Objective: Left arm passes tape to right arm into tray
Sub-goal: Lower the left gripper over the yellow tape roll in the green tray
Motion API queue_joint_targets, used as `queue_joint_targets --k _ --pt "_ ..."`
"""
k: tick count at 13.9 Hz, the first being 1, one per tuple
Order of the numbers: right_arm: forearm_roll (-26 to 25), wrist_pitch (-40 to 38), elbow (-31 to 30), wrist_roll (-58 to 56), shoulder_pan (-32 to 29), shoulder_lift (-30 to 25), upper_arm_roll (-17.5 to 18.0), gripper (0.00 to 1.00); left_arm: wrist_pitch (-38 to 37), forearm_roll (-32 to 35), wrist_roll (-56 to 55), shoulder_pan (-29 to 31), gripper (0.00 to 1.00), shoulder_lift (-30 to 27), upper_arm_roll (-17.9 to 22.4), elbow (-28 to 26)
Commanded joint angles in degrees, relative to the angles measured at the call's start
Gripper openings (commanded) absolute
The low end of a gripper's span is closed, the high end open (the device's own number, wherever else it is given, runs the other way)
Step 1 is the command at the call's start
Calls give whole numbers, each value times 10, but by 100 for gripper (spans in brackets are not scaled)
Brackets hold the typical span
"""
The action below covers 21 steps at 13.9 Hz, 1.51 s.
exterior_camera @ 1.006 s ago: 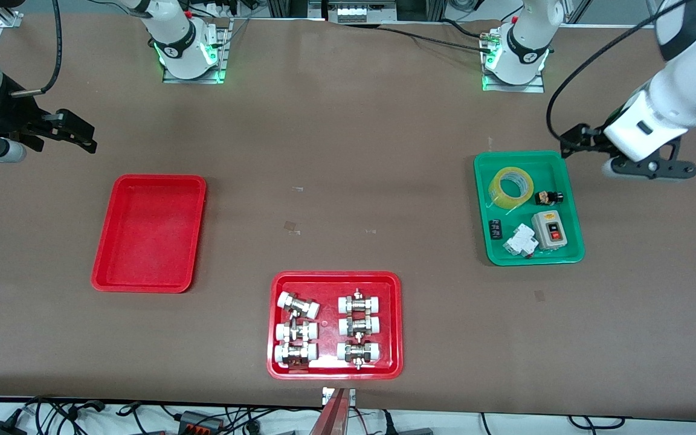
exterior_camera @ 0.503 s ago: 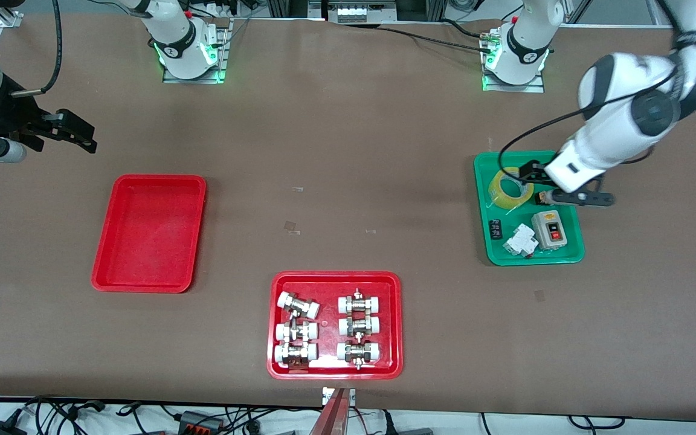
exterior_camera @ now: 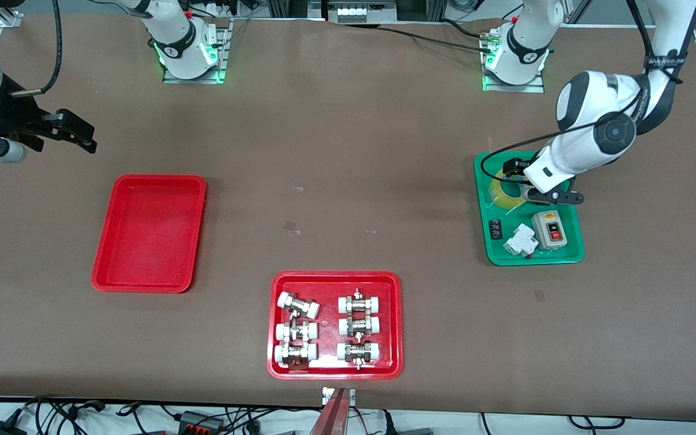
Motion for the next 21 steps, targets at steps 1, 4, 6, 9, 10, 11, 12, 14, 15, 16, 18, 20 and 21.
queue_joint_targets --k 1,4,6,9,10,11,12,14,15,16,18,20,21 --pt "-4 -7 14 2 -1 4 3 100 4 -5 3 11 100 40 1 0" --pt "-4 -9 14 2 0 6 3 100 14 3 4 35 100 79 2 2" --pt "-4 -10 14 2 0 5 3 100 22 25 4 50 100 85 3 2" --pt "-4 -12 14 2 0 5 3 100 23 32 3 56 100 107 4 2" --pt "-4 -13 14 3 1 5 3 100 24 32 3 57 98 108 4 2" --pt "-3 -13 14 3 0 3 3 100 24 32 4 58 94 110 4 2" --pt "-3 -15 14 1 1 0 3 100 23 33 4 59 80 110 4 2" --pt "-2 -16 14 -4 2 0 4 100 23 33 4 59 49 110 3 2" --pt "3 -14 15 -5 0 0 3 100 23 33 4 59 31 110 4 2" --pt "5 -12 14 -4 0 1 3 100 23 33 6 59 19 110 4 3" --pt "4 -7 17 -6 1 -1 4 100 22 74 6 59 2 109 3 5" --pt "2 -7 17 -6 1 -1 3 100 17 84 6 64 1 103 3 11" --pt "2 -7 17 -8 0 -1 3 100 10 84 8 64 1 99 3 16"
